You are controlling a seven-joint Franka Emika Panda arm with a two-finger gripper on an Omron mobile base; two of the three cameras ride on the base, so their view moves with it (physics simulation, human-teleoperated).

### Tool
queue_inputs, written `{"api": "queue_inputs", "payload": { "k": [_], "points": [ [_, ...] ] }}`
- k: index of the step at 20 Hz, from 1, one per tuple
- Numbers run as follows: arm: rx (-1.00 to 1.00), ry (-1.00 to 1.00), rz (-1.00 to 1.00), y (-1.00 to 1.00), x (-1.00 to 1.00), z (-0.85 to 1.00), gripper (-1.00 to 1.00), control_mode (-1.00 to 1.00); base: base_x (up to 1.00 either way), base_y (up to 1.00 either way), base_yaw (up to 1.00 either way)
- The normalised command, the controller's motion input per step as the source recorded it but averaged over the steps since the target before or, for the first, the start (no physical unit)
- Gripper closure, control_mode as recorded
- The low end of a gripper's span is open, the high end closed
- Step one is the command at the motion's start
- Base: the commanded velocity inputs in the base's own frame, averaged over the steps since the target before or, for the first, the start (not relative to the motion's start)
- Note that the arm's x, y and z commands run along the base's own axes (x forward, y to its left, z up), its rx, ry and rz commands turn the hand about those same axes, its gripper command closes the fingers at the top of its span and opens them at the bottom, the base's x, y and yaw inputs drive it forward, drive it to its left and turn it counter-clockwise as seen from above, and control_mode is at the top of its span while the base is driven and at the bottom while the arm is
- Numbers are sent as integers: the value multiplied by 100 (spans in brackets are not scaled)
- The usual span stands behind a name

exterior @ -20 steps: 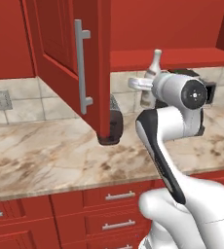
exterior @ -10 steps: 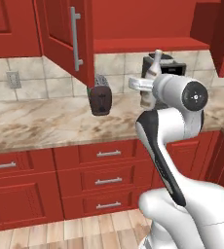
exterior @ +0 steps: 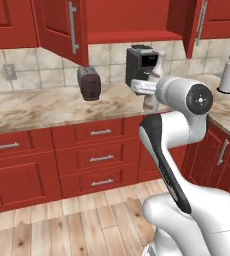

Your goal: Open the cabinet directly in front. Then move the liquor and the mug to the dining counter with the jar on it.

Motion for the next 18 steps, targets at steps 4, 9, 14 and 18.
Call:
{"api": "queue_inputs", "payload": {
  "k": [4, 9, 14, 18],
  "points": [
    [0, 0, 0, 0, 0, 0, 100, 100, -81, 59, -56],
    [0, 0, 0, 0, 0, 0, 100, 100, -67, 35, -85],
    [0, 0, 0, 0, 0, 0, 100, 100, -43, 16, -95],
    [0, 0, 0, 0, 0, 0, 100, 100, -24, 8, -100]
  ]
}}
